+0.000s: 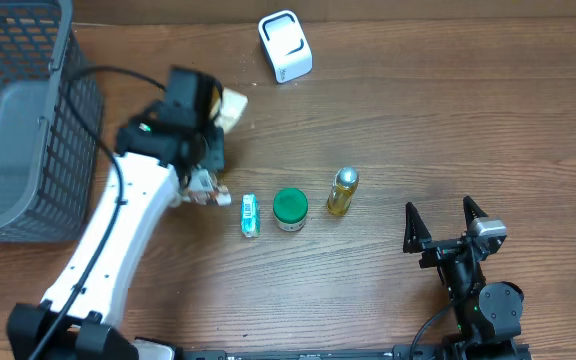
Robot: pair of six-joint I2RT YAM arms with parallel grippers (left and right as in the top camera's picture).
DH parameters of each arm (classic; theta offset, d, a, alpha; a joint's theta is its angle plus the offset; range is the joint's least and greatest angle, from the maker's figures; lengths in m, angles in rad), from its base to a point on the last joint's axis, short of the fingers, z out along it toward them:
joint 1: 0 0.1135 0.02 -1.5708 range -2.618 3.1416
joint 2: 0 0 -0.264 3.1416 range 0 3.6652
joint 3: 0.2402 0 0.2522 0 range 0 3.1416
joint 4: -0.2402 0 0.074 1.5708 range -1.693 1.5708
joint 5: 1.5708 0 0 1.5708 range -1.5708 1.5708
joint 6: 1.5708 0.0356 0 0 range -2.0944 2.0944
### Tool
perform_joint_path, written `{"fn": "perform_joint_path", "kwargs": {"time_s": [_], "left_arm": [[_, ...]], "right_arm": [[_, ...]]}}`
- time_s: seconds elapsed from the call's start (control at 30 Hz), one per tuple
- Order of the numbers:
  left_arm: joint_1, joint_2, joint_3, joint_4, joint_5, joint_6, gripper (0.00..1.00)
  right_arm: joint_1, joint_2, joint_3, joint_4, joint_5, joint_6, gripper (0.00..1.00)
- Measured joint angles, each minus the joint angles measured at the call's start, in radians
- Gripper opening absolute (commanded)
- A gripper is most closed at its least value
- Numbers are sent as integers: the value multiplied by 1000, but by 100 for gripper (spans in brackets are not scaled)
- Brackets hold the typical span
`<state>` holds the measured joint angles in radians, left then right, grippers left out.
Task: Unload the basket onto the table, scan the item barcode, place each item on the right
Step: 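Lift the wipes pack out and carry it toward the table center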
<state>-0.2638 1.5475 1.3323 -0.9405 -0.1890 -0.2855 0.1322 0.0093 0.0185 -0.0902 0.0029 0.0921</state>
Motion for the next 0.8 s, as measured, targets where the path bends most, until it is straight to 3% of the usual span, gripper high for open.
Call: {"fn": "perform_joint_path", "kwargs": {"time_s": [0.3, 0.53, 0.73, 0.8], "left_arm": [[-12, 1, -301, 302, -5, -35, 7], [-31, 9, -401, 377, 2, -38, 9], [-31, 55, -411, 396, 2, -40, 24], [-31, 70, -411, 399, 5, -44, 40]], "right_arm": [[0, 0, 0, -1, 1, 0, 100], [0, 0, 0, 0, 1, 0, 100], [0, 0, 0, 0, 0, 0, 100], [0, 0, 0, 0, 0, 0, 100]]}}
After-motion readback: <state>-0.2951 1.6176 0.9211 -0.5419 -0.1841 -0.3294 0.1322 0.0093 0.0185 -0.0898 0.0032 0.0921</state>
